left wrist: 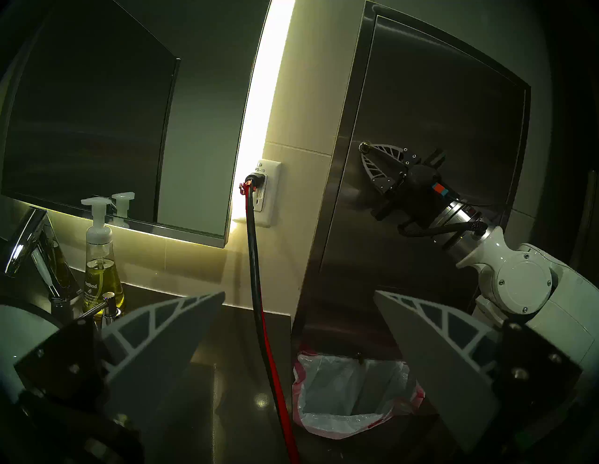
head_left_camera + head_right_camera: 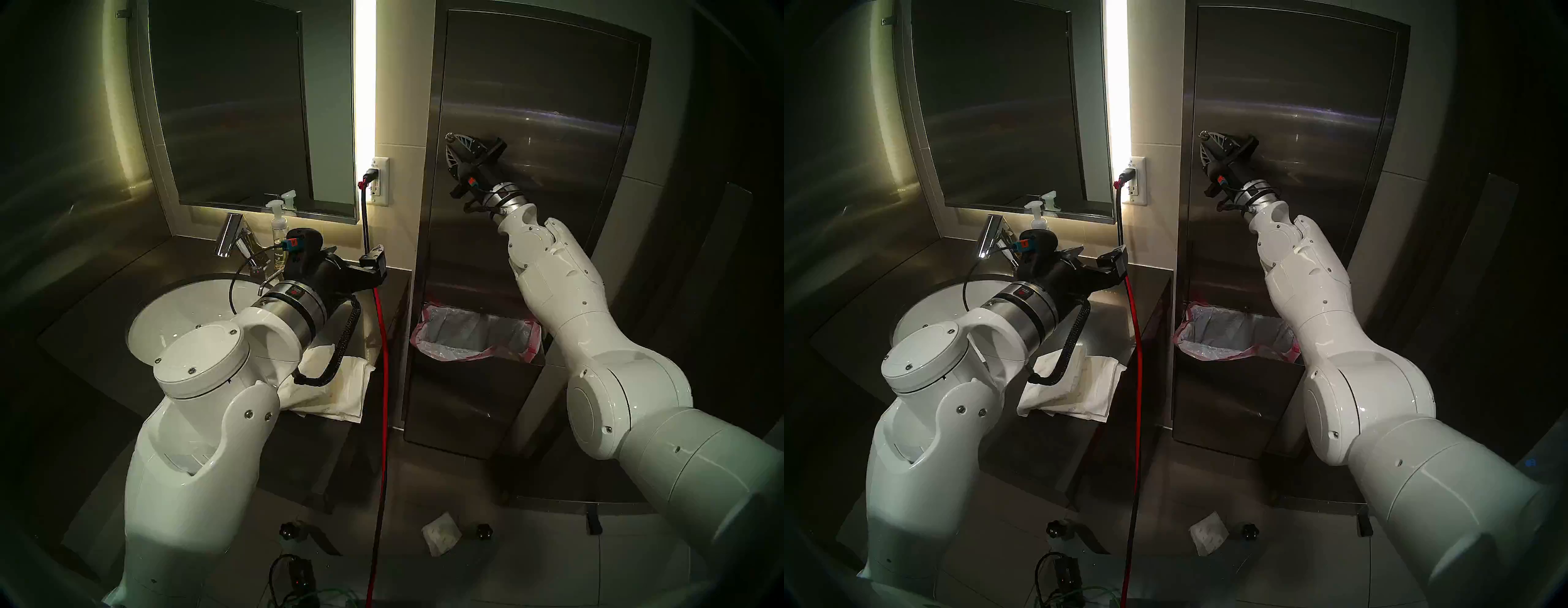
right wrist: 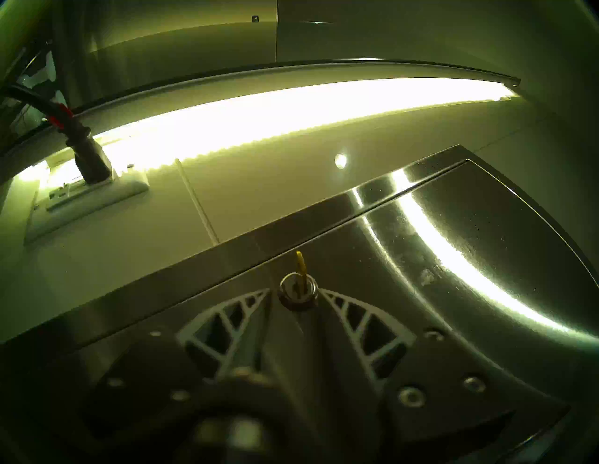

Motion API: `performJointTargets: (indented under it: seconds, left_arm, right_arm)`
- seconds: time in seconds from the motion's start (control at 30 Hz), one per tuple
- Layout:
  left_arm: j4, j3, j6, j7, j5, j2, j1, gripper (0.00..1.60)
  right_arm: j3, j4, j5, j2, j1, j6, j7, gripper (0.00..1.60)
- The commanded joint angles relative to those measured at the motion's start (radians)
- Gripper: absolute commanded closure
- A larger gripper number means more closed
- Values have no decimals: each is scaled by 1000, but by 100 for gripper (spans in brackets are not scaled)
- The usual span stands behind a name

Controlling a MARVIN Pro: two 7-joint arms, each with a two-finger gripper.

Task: Twist key and open towel dispenser

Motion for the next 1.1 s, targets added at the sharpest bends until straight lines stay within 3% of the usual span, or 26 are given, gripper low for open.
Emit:
performJointTargets:
  seconds: [0.0, 0.13, 0.2, 0.33, 0.5, 0.57, 0.63, 0.7, 0.77, 0.83, 0.97, 1.07]
  left_arm:
    - [-10, 2, 0, 1, 1, -2, -5, 0]
    - [-10, 2, 0, 1, 1, -2, -5, 0]
    - [-10, 2, 0, 1, 1, -2, -4, 0]
    - [-10, 2, 0, 1, 2, -2, -4, 0]
    - [-10, 2, 0, 1, 2, -2, -4, 0]
    - [-10, 2, 0, 1, 2, -2, -4, 0]
    - [-10, 2, 0, 1, 2, -2, -4, 0]
    - [-10, 2, 0, 1, 2, -2, -4, 0]
    - [-10, 2, 0, 1, 2, -2, -4, 0]
    - [-10, 2, 0, 1, 2, -2, -4, 0]
    - [-10, 2, 0, 1, 2, -2, -4, 0]
    - [-10, 2, 0, 1, 2, -2, -4, 0]
  right_arm:
    - [-4, 10, -4, -8, 45, -12, -10, 62]
    - [-6, 15, -8, -12, 51, -18, -10, 62]
    - [-8, 15, -12, -15, 52, -21, -11, 80]
    - [-16, 15, -22, -22, 52, -29, -16, 73]
    - [-20, 7, -25, -26, 49, -33, -17, 82]
    - [-21, 5, -26, -27, 47, -35, -20, 93]
    - [-20, 4, -26, -27, 44, -35, -21, 140]
    - [-19, 3, -25, -26, 42, -33, -24, 160]
    - [-17, 5, -23, -25, 41, -33, -24, 155]
    - [-16, 8, -23, -24, 41, -33, -25, 115]
    - [-13, 15, -23, -21, 43, -35, -29, 112]
    - [-9, 20, -23, -18, 41, -39, -28, 100]
